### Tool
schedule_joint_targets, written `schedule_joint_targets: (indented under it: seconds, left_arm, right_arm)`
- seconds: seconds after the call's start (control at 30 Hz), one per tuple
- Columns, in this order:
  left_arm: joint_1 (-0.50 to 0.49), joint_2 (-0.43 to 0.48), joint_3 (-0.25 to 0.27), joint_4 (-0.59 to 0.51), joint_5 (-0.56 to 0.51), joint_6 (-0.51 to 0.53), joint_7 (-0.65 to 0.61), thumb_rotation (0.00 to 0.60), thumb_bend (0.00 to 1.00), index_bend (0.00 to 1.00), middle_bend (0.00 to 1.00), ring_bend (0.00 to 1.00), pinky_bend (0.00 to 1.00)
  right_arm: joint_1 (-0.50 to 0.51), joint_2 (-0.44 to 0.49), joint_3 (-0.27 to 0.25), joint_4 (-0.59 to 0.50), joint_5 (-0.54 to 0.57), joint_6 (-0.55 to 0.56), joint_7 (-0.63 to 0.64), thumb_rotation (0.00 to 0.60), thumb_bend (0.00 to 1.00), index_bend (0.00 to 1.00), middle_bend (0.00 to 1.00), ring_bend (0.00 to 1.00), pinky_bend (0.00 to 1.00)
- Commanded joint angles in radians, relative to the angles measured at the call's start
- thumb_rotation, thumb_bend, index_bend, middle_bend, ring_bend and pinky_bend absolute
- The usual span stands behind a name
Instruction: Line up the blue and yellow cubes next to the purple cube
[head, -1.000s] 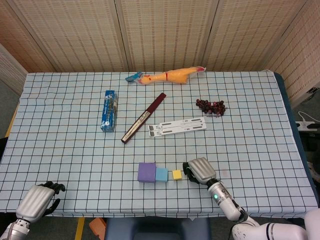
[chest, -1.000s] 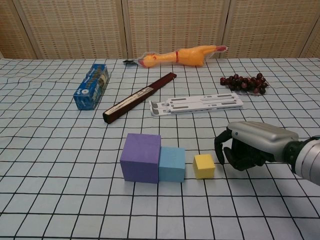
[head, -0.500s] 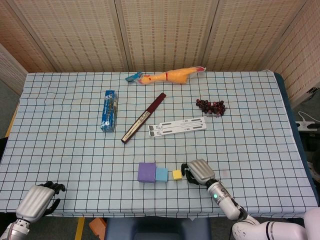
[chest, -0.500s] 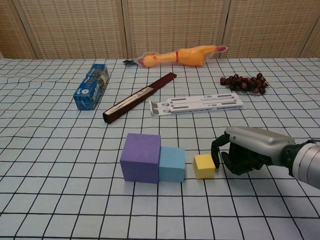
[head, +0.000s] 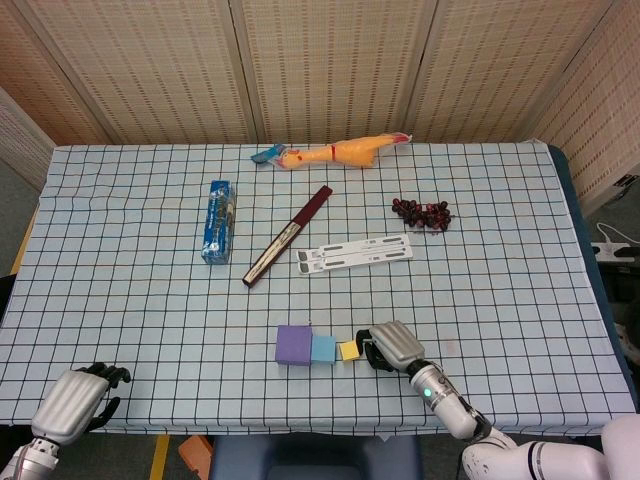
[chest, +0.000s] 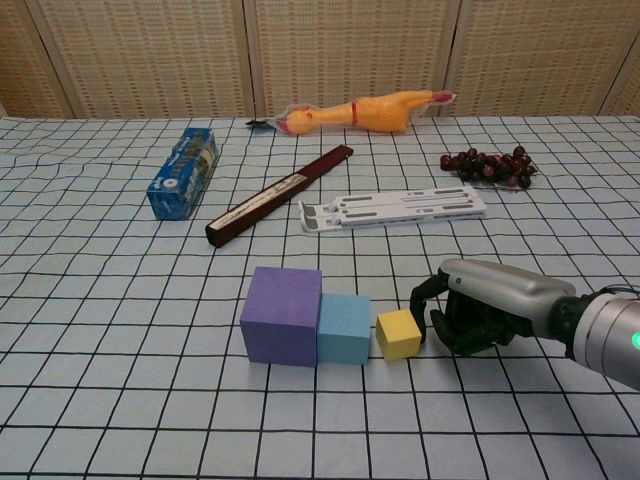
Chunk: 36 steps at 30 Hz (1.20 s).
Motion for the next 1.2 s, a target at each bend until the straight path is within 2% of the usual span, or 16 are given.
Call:
schedule_joint_targets:
  seconds: [0.03, 1.2]
  left_arm:
    - [0.0, 0.0, 0.0, 0.0, 0.0, -0.001, 0.0, 0.6, 0.44, 0.41, 0.47, 0.38, 0.61]
    - [0.0, 0.004, 0.002, -0.002, 0.0, -0.002, -0.007, 0.6, 0.44, 0.41, 0.47, 0.38, 0.61]
  right_arm:
    - [0.0, -0.004, 0.001, 0.006, -0.006, -0.001, 0.009, 0.6, 0.71, 0.53, 1.0, 0.93, 1.0]
    - [0.003, -0.07, 0.012, 0.079, -0.053, -0.006, 0.095, 0.6, 0.71, 0.52, 1.0, 0.93, 1.0]
